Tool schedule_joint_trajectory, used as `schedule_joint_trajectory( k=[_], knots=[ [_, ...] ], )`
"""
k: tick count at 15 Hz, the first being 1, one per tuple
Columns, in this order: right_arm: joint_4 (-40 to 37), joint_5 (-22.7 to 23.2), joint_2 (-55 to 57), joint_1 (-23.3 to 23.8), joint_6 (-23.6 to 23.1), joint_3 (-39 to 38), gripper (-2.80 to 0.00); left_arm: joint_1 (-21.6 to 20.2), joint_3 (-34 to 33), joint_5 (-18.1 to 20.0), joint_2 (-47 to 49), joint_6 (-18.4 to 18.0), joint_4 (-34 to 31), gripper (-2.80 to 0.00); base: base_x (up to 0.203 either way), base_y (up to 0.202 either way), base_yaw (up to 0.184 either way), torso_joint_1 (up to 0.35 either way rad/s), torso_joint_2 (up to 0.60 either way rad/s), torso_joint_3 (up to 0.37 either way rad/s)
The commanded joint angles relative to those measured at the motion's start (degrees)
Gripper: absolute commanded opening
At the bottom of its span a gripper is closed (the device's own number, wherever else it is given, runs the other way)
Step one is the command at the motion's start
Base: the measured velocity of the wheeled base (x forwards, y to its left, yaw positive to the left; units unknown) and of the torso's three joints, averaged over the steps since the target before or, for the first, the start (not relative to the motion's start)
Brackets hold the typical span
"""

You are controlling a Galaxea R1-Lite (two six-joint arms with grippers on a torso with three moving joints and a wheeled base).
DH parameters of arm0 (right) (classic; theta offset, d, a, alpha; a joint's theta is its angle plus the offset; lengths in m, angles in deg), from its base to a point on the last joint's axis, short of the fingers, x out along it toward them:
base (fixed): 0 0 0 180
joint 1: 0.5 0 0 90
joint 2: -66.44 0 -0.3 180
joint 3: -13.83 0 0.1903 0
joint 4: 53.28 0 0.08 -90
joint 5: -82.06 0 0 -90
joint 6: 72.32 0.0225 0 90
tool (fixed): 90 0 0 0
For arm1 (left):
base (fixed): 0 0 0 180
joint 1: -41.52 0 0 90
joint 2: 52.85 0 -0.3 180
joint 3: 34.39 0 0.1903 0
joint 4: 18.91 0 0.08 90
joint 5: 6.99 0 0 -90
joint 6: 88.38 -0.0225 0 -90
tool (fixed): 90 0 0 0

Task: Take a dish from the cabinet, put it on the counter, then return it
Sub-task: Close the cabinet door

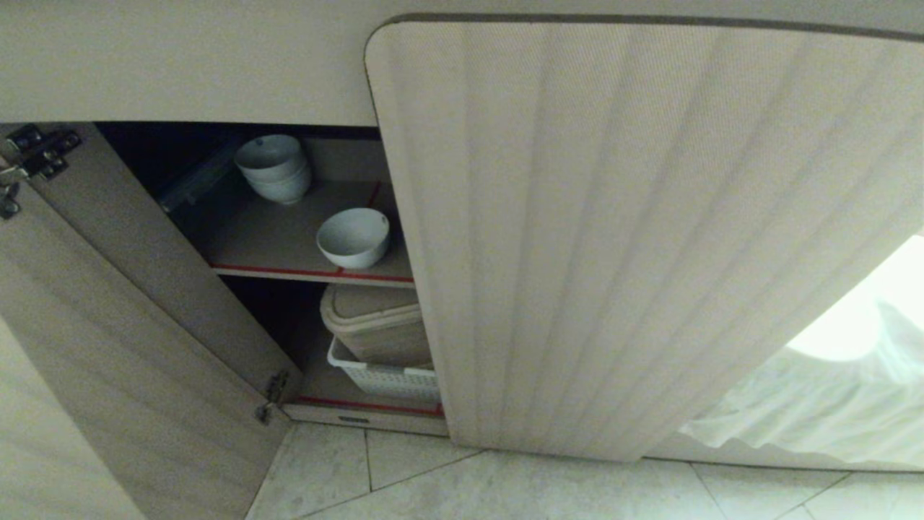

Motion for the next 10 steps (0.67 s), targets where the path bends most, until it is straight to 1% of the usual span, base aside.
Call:
schedule_joint_trajectory(
  k=[1,10],
  knots=[
    [0.0,0.0,0.0,0.0,0.0,0.0,-2.80,0.0,0.0,0.0,0.0,-0.1,0.0,-2.80,-0.189,0.000,-0.002,0.002,-0.01,0.002],
    [0.1,0.0,0.0,-0.1,0.0,0.0,-2.80,0.0,0.0,0.0,0.0,-0.1,0.0,-2.80,-0.193,0.000,0.000,0.002,0.00,0.002]
  ],
)
